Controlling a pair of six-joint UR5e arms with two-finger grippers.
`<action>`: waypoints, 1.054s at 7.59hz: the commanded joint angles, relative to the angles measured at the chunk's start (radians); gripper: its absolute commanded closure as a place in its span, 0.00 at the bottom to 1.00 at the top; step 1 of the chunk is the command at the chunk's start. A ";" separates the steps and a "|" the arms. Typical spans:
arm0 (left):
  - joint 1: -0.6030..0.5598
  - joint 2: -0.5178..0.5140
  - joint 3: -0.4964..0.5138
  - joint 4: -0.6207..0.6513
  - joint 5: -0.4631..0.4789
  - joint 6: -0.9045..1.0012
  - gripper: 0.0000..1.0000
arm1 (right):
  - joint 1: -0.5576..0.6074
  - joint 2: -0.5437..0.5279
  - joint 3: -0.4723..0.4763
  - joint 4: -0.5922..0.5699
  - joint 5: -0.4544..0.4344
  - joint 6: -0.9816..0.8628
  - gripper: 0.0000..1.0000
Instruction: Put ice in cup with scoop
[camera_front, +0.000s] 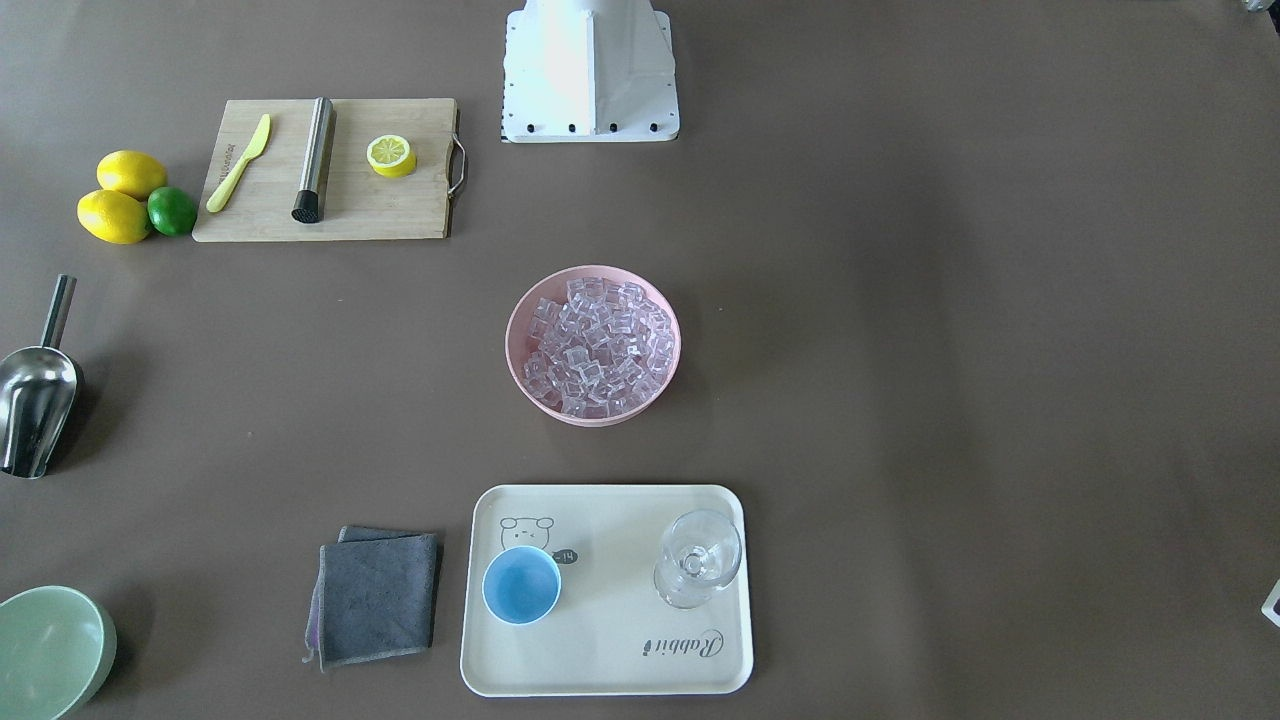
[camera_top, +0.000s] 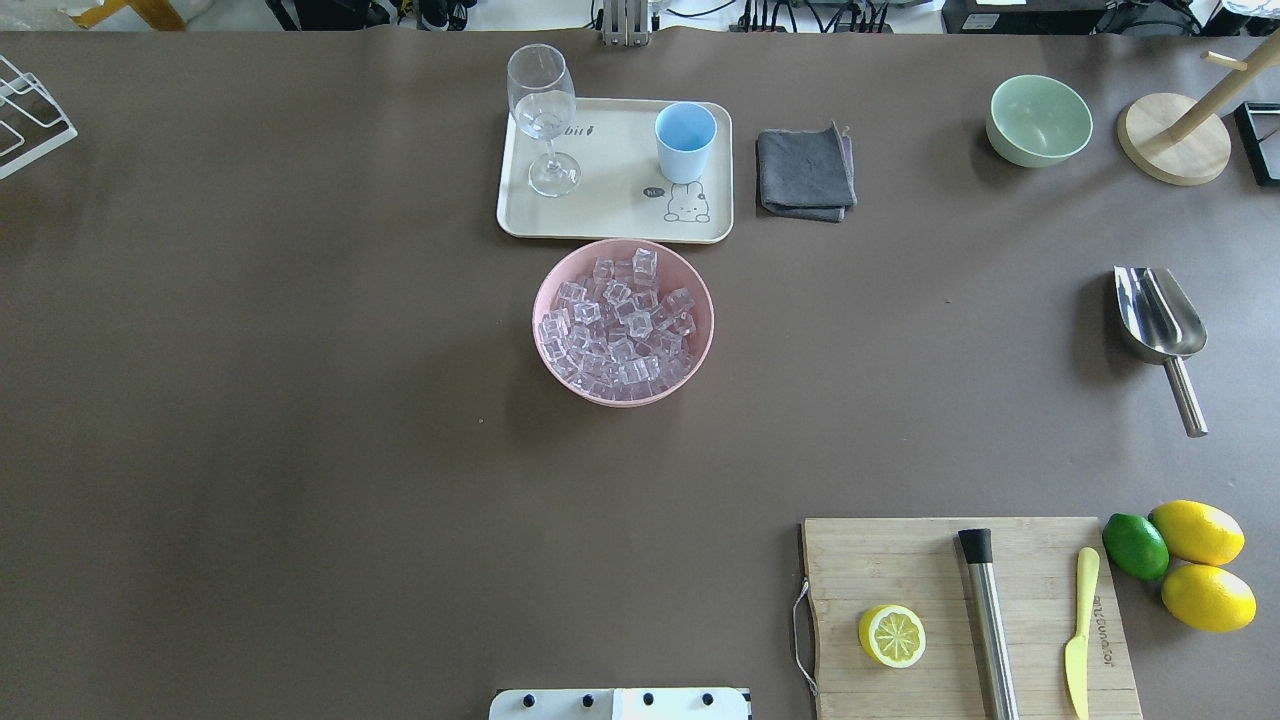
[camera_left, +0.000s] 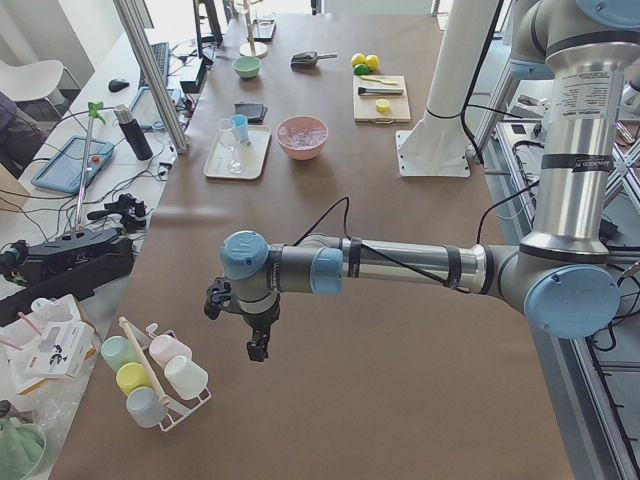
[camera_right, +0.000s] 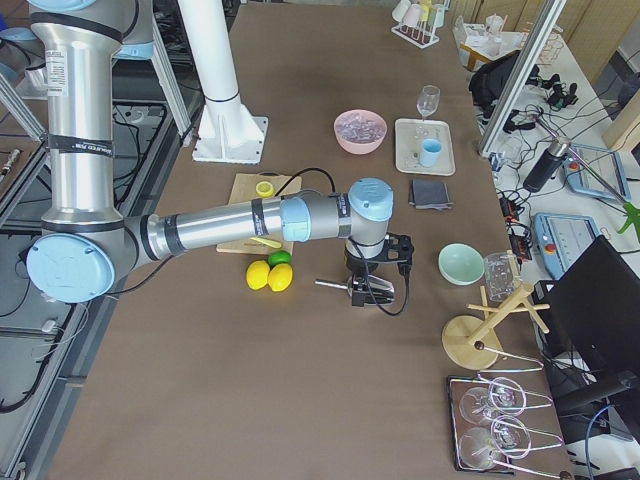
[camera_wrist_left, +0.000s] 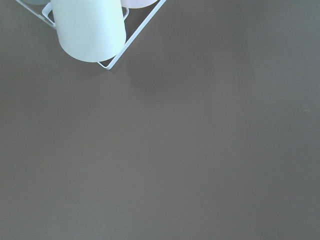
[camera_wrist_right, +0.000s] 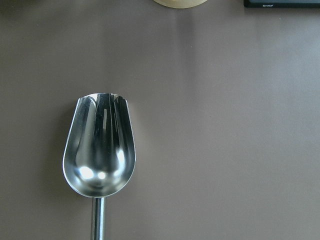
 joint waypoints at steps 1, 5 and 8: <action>0.000 0.000 0.000 0.000 0.000 0.000 0.01 | 0.002 -0.035 0.011 0.001 -0.012 -0.031 0.00; 0.000 0.002 0.005 -0.073 -0.001 0.009 0.01 | 0.000 -0.050 -0.007 0.001 -0.001 -0.007 0.00; 0.081 -0.001 0.006 -0.156 -0.050 0.009 0.01 | -0.110 -0.069 0.002 0.185 -0.001 0.281 0.00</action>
